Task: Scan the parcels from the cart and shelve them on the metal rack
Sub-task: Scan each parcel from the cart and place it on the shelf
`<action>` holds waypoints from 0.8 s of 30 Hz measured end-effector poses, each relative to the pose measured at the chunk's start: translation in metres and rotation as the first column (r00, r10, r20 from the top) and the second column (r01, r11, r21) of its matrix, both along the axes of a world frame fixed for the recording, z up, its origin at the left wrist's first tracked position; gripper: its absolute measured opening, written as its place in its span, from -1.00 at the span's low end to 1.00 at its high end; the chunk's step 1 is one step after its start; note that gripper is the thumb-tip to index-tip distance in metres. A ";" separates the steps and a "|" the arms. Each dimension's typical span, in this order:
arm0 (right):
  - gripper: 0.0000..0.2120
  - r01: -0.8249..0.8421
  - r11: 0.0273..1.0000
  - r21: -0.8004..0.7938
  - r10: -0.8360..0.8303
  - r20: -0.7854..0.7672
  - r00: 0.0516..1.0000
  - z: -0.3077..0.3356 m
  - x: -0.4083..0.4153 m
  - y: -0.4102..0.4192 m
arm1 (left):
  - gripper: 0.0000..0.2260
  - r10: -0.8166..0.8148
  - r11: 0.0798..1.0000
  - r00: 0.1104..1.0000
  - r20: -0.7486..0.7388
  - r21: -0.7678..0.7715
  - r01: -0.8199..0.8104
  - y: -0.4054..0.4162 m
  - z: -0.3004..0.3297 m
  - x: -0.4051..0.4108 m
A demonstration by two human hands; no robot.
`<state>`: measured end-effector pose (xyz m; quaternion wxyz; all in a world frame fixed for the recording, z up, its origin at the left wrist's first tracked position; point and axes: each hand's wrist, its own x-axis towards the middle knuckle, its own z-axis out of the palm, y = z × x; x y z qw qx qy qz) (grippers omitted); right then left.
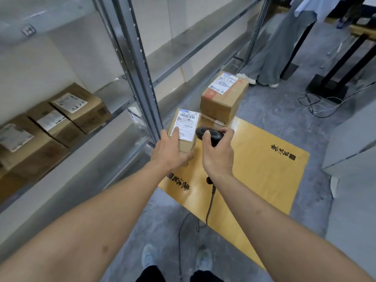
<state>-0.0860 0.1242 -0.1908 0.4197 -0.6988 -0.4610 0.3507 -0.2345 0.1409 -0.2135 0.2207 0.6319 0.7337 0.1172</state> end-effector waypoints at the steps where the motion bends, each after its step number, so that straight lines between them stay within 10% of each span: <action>1: -0.70 -0.003 1.000 -0.012 0.003 0.004 1.000 -0.007 -0.005 -0.004 | -0.09 -0.002 1.000 1.000 0.011 -0.021 0.003 -0.005 -0.010 -0.004; 19: -0.69 0.029 0.977 -0.209 -0.014 0.071 0.997 -0.103 -0.058 -0.036 | 0.10 0.025 0.965 0.989 0.149 -0.260 0.014 -0.061 -0.141 -0.054; 24: -0.70 0.017 0.978 -0.210 0.000 0.080 0.997 -0.107 -0.061 -0.034 | -0.41 0.050 0.986 0.986 0.158 -0.167 -0.023 -0.067 -0.150 -0.069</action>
